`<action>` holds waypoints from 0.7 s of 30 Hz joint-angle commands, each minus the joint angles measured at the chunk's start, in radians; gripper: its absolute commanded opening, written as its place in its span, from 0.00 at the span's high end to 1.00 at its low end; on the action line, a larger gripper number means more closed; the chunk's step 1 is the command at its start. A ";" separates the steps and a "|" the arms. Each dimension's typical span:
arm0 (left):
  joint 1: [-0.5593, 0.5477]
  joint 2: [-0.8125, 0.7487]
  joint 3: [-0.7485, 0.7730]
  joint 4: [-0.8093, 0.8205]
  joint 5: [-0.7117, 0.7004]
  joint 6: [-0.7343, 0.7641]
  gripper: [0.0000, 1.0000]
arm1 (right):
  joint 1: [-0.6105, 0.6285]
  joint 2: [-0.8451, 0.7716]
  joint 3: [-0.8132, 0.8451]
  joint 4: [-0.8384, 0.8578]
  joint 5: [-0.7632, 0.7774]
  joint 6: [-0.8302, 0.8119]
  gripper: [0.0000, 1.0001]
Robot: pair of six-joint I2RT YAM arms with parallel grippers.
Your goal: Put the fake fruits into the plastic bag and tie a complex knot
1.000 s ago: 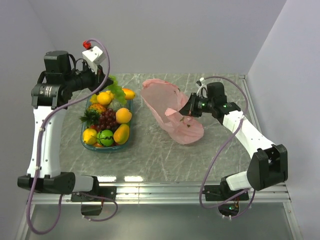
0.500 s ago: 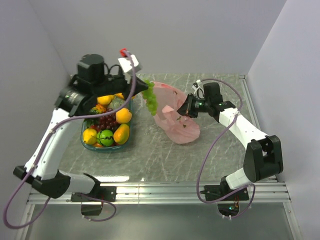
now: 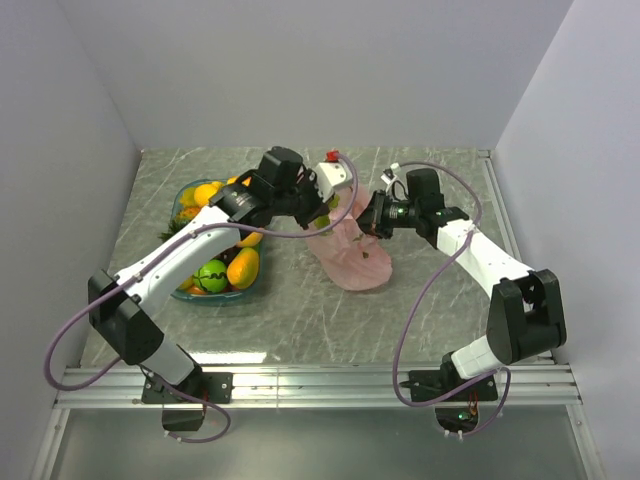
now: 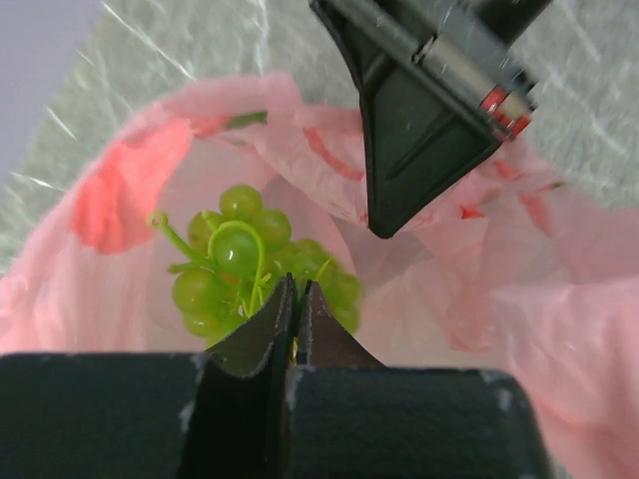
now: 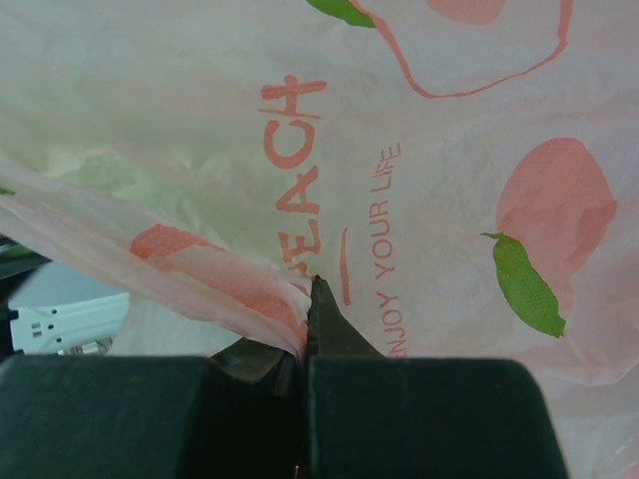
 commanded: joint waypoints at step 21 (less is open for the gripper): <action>-0.015 -0.043 -0.139 -0.032 0.441 0.075 0.41 | -0.023 0.028 -0.108 0.114 0.002 0.061 1.00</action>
